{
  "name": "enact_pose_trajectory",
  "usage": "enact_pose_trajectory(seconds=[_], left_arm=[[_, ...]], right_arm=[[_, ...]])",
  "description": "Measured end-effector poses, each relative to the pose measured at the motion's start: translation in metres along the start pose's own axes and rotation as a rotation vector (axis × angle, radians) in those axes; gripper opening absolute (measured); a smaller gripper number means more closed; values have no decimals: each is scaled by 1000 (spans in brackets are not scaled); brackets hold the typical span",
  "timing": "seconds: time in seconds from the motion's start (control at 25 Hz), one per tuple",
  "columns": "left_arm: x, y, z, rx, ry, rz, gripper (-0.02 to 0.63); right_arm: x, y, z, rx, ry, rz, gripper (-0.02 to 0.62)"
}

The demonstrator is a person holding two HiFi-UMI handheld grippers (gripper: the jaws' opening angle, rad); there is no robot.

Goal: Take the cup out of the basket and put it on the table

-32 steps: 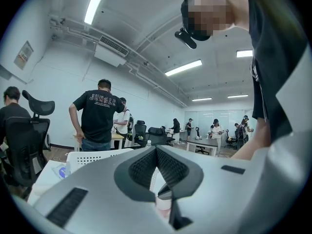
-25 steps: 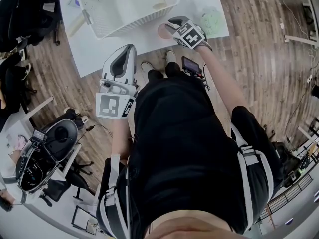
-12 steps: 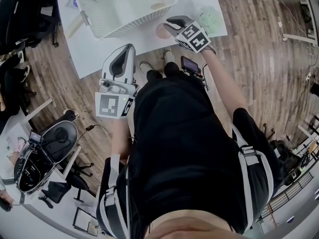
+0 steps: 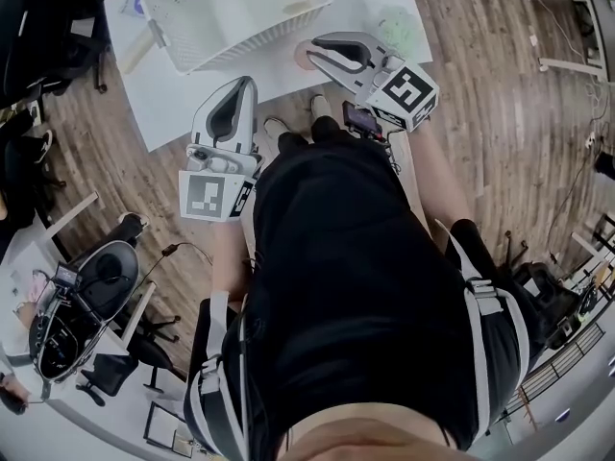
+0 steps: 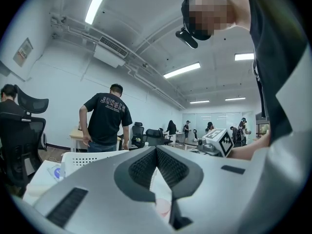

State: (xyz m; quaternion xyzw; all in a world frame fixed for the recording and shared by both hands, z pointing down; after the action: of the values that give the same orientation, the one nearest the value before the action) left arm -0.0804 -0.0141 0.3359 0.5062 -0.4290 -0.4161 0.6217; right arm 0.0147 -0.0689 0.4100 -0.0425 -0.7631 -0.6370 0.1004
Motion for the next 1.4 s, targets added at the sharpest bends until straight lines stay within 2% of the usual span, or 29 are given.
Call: enact_pose_trajectory(seconds=[0.24, 0.4, 0.88, 1.04, 1.4], left_arm=[[-2, -3, -8, 5, 15, -1, 20], [0, -2, -10, 13, 21, -3, 20], [-3, 0, -13, 65, 39, 5, 20], [-6, -8, -7, 8, 39, -31, 20], [-5, -8, -5, 11, 27, -33, 20]], right_arm=[[-10, -53, 31, -79, -19, -111, 80], [-11, -69, 39, -120, -22, -166, 27], [-12, -72, 40, -121, -10, -172, 20], [-9, -73, 39, -121, -8, -170, 20], [-7, -69, 37, -118, -23, -143, 20]])
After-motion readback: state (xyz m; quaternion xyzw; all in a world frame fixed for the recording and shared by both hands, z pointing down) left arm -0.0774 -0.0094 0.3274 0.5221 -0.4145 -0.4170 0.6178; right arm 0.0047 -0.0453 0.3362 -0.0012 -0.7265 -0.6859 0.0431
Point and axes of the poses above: the fingertips, and each gripper's own axes: x forward along the fingers, z to its left, y out of its underside, the point moved 1 cm from there along -x, backward along the fingers, and after that the axes turned 14 degrees about -y, right-handed, at the moved point
